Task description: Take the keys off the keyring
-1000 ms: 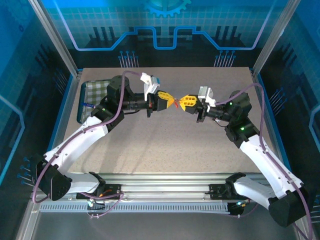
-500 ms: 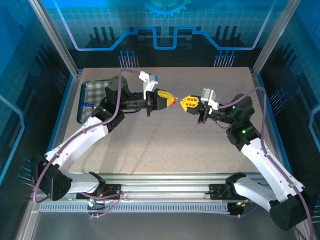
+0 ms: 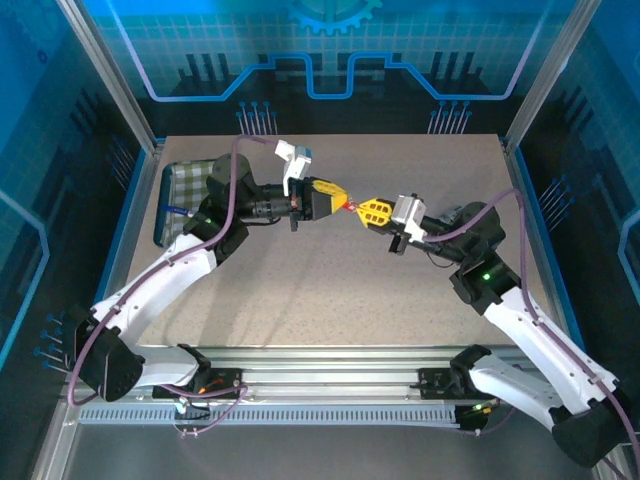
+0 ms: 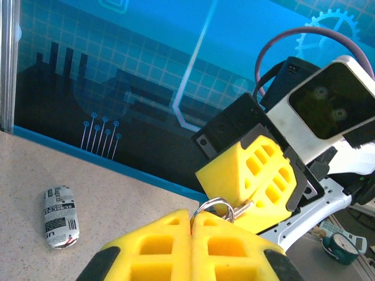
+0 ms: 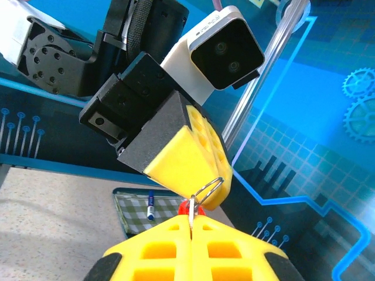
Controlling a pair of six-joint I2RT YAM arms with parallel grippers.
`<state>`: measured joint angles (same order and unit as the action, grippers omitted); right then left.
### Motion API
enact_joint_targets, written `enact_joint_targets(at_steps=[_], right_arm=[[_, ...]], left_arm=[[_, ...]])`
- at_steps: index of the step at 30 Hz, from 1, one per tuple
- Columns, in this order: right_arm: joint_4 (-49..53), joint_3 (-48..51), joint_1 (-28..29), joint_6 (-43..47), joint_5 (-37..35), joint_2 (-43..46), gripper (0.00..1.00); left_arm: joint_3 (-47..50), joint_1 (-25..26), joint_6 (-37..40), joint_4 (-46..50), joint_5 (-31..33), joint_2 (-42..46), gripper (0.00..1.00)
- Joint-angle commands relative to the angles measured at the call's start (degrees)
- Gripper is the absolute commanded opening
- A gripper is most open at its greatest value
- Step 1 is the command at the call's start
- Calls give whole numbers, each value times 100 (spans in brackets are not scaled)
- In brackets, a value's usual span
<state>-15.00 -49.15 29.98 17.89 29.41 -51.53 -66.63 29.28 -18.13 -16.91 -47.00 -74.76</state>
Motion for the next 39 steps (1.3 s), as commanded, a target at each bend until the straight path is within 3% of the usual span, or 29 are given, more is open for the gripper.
enact_joint_targets(at_steps=[1, 12, 17, 23, 28, 31, 39], right_arm=[[241, 78, 342, 627, -322, 125, 0], [-162, 446, 1386, 2430, -2300, 90, 0], [-82, 375, 1406, 2179, -2406, 103, 0], [299, 401, 1119, 1334, -2452, 191, 0], [91, 796, 598, 74, -2181, 373, 0], [-190, 1131, 171, -777, -1904, 458, 0], [-437, 2014, -520, -2540, -2161, 455, 0]], left_arm=[[0, -168, -173, -375, 253, 4, 0], [-34, -194, -503, -563, 128, -47, 0], [41, -241, -381, -411, 294, 4, 0], [260, -260, 122, 275, 955, 208, 0], [906, -256, 241, 557, 2132, 552, 0], [1440, -256, 34, 543, 2813, 776, 0], [2339, -251, -779, 1185, 4497, 955, 0]])
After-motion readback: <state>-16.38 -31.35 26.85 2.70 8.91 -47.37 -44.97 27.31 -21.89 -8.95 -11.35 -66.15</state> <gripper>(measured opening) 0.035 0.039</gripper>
